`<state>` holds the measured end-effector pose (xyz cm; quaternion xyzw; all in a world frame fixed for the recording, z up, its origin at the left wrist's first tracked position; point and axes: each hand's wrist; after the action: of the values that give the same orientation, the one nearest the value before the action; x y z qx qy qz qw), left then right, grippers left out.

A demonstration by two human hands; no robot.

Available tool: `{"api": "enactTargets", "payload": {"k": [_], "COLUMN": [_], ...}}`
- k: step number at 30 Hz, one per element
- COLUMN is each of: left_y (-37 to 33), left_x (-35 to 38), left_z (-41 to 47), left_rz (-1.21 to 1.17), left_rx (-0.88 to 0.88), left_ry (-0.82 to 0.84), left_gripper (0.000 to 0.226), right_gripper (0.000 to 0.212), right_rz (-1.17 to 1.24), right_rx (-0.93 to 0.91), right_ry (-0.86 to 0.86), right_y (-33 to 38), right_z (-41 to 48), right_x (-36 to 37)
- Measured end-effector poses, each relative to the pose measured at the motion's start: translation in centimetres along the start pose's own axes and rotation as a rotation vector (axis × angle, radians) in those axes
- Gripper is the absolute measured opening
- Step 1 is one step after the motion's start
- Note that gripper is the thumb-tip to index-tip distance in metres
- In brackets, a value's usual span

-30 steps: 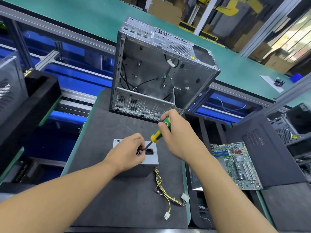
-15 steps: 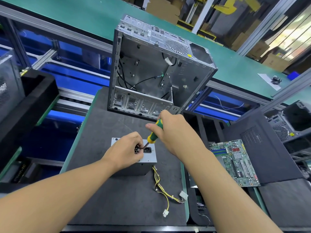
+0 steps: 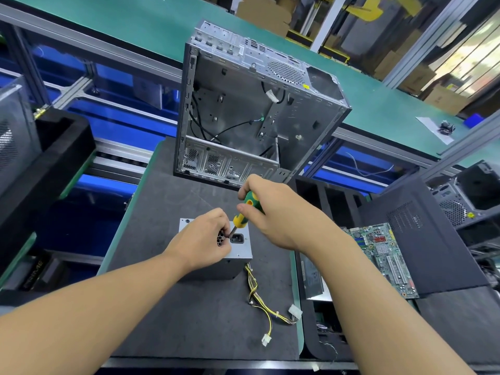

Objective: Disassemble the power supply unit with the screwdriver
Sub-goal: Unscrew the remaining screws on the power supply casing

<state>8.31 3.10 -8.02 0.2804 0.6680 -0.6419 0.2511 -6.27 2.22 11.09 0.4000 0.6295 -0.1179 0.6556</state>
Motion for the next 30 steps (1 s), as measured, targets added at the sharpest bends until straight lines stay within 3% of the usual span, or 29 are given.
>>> {"api": "enactTargets", "payload": {"k": [12, 22, 26, 30], "left_y": [-0.1, -0.3, -0.3, -0.5], "left_x": [0.1, -0.1, 0.8, 1.4], "left_z": [-0.1, -0.4, -0.2, -0.1], "left_rz": [0.008, -0.093, 0.126, 0.478], "left_rx": [-0.015, -0.109, -0.106, -0.185], "left_ry": [-0.027, 0.013, -0.152, -0.175], "left_gripper": [0.022, 0.017, 0.02, 0.023], "right_gripper": [0.016, 0.045, 0.047, 0.018], "right_rz": [-0.004, -0.242, -0.302, -0.208], "right_rx": [0.047, 0.218, 0.258, 0.156], "right_ry": [0.017, -0.052, -0.086, 0.03], "right_y": [0.2, 0.3, -0.1, -0.4], "right_z": [0.1, 0.9, 0.9, 1.0], "right_x": [0.1, 0.8, 0.7, -0.1]}}
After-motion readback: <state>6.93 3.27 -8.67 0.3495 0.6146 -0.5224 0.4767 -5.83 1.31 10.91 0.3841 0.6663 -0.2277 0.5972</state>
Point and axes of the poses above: each hand's wrist, its own z-axis towards the middle knuckle, its own x-axis out of the palm, y = z × x, and after that the axes turned 14 degrees about -x, right-handed
